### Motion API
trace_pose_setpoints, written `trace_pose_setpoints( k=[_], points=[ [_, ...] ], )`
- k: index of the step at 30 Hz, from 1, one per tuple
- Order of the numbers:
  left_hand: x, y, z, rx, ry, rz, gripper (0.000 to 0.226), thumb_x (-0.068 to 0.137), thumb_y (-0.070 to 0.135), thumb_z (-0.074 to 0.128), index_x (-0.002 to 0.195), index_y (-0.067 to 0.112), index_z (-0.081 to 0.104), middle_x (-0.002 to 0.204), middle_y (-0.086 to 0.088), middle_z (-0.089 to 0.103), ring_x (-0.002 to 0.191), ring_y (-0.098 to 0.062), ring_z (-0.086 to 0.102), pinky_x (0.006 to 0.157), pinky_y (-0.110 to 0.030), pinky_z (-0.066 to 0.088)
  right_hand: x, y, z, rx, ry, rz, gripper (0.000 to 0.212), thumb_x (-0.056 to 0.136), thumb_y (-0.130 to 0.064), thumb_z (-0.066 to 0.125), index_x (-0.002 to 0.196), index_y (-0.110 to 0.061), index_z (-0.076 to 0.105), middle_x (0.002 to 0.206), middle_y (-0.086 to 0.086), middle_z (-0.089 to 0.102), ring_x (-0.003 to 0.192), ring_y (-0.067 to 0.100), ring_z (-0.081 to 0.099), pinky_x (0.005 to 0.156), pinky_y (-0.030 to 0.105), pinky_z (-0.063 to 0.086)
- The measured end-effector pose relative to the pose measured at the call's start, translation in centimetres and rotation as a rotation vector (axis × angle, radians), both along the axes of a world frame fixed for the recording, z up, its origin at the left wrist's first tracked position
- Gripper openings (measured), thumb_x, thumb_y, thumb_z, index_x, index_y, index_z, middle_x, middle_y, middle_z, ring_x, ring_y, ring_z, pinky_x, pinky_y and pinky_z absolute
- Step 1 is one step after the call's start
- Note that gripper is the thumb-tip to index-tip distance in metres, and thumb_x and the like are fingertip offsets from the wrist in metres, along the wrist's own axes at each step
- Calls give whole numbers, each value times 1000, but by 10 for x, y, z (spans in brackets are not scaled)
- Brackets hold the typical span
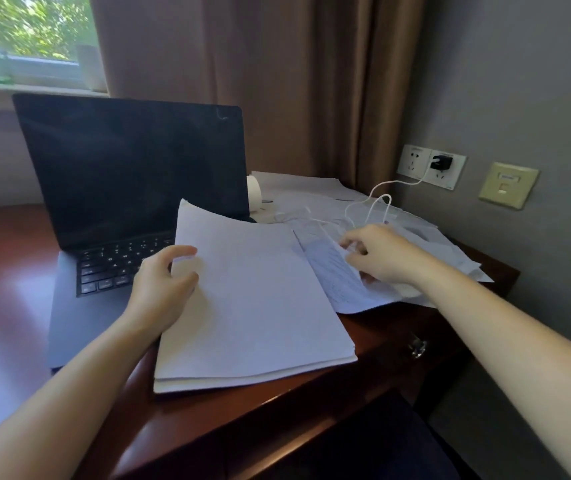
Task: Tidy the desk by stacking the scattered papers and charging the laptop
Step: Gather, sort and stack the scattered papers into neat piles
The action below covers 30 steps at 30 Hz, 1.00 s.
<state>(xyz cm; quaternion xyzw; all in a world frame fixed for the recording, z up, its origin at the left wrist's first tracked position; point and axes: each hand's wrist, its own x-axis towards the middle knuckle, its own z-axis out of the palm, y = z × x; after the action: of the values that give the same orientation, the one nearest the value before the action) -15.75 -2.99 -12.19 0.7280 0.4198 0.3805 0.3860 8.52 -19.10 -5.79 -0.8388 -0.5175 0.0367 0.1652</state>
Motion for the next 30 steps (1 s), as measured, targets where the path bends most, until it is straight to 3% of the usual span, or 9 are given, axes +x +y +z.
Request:
trace_pose_setpoints(
  k=[6, 10, 15, 19, 21, 22, 24, 26, 30],
  points=[
    [0, -2, 1, -9, 24, 18, 51, 82, -2, 51, 129, 17, 57, 99, -14, 64, 45, -12, 46, 45, -24, 35, 1, -3, -10, -345, 76, 69, 34, 94, -26, 50, 128, -23, 55, 118, -1, 59, 103, 14, 54, 87, 26, 41],
    [3, -3, 2, -19, 12, 7, 52, 83, -2, 50, 132, 16, 56, 104, -12, 62, 52, -17, 48, 52, -25, 37, 13, -33, -8, -325, 164, 56, 41, 92, -27, 56, 133, -27, 50, 135, -5, 51, 120, 11, 48, 100, 28, 39],
    [2, -6, 3, -64, -25, 1, 50, 85, -4, 49, 132, 12, 56, 114, -9, 56, 79, -29, 58, 73, -34, 49, 16, -75, -23, -524, 177, 92, 84, 81, -22, 67, 149, -34, 19, 156, -12, 18, 142, 9, 20, 114, 26, 21],
    [-1, -11, 9, -154, -76, -13, 49, 86, -5, 49, 131, 12, 56, 109, -9, 58, 69, -22, 52, 61, -28, 43, 17, -95, -43, -454, 148, 64, 71, 89, -33, 61, 148, -39, 22, 156, -14, 12, 145, 9, 9, 119, 33, 12],
    [-3, -13, 11, -168, -89, -13, 48, 86, -5, 49, 131, 12, 57, 96, -7, 58, 58, -20, 44, 55, -27, 38, 17, -97, -50, -253, 111, 58, 37, 96, -32, 50, 133, -33, 50, 146, -7, 41, 139, 15, 32, 113, 34, 27],
    [-5, -14, 11, -173, -96, -15, 48, 86, -4, 49, 130, 12, 57, 88, -4, 57, 53, -20, 40, 54, -26, 36, 15, -96, -50, -166, 51, 22, 23, 98, -32, 45, 114, -33, 62, 127, -8, 58, 126, 18, 47, 104, 35, 37],
    [-7, -15, 12, -185, -113, -21, 47, 87, -4, 49, 130, 12, 57, 89, -4, 58, 52, -19, 39, 55, -26, 36, 10, -95, -48, -59, -132, -92, 26, 99, -35, 39, 88, -29, 61, 96, -8, 65, 103, 23, 58, 82, 37, 46],
    [-8, -15, 12, -195, -124, -24, 48, 87, -4, 49, 131, 12, 56, 103, -8, 59, 56, -19, 43, 58, -27, 39, 8, -94, -42, 82, -313, -231, 30, 100, -34, 36, 93, -20, 61, 96, 4, 67, 96, 32, 59, 70, 36, 41],
    [-12, -11, 13, -239, -169, -3, 47, 87, -3, 48, 131, 12, 56, 100, -9, 59, 69, -27, 54, 70, -37, 49, 4, -87, -14, 348, -438, -447, 33, 101, -27, 35, 101, -10, 62, 98, 22, 64, 92, 44, 56, 64, 37, 30]
  ],
)
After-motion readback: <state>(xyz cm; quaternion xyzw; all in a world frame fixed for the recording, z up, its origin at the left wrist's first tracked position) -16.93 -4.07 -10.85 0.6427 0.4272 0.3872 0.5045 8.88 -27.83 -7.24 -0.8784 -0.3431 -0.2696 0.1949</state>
